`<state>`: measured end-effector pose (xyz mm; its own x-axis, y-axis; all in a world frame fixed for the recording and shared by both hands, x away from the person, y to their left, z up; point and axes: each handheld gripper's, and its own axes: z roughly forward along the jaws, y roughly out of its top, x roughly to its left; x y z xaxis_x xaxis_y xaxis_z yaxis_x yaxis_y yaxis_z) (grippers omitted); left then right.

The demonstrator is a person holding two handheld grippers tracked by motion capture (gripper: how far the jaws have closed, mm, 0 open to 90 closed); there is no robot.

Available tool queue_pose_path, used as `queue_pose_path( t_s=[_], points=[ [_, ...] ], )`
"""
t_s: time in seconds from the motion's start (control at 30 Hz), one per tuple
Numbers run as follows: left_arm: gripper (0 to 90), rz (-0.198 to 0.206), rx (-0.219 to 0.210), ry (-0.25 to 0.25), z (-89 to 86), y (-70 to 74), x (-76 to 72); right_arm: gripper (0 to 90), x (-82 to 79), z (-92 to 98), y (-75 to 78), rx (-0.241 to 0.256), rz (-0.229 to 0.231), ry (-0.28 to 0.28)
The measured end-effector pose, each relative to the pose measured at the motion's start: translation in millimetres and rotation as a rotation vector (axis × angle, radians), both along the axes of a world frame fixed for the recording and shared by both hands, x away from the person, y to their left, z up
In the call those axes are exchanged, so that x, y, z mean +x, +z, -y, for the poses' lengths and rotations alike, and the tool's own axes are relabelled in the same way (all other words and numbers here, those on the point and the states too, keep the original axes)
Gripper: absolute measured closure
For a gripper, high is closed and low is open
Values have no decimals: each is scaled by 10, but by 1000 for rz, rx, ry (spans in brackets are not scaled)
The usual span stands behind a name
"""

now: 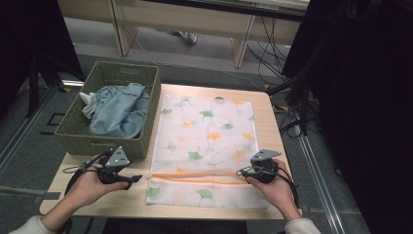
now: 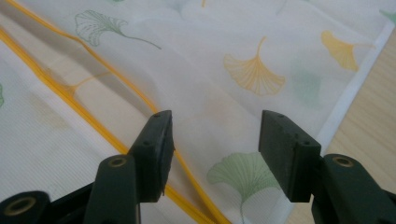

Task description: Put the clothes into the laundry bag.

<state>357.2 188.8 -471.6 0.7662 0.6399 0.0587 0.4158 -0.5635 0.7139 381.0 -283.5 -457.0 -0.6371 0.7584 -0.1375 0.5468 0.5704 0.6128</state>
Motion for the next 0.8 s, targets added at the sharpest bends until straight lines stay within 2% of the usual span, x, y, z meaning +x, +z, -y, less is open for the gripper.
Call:
queue_pose_path(
  t_s=[0.1,0.17,0.2,0.27,0.3,0.53,0.63,0.73,0.8],
  points=[
    [349,2,0,0,4,0,-2,458,5,-21,6,-38,33,58],
    [349,3,0,1,2,-1,2,460,-11,-50,-2,-48,18,51],
    [349,3,-1,2,1,-1,4,461,1,-56,-8,-57,26,86],
    [349,1,-5,7,0,-5,6,460,-9,-98,-21,-63,12,102],
    [349,0,-5,7,0,-5,7,461,8,-112,-25,-81,22,143],
    [349,4,-2,2,11,-2,21,448,49,-315,-98,-123,-18,281],
    [350,4,-2,6,14,-6,26,437,77,-394,-125,-164,-18,311],
    [350,6,-2,6,20,-10,34,437,107,-439,-137,-171,-19,303],
    [349,5,1,4,24,-14,34,435,135,-440,-151,-198,-7,299]
  ],
)
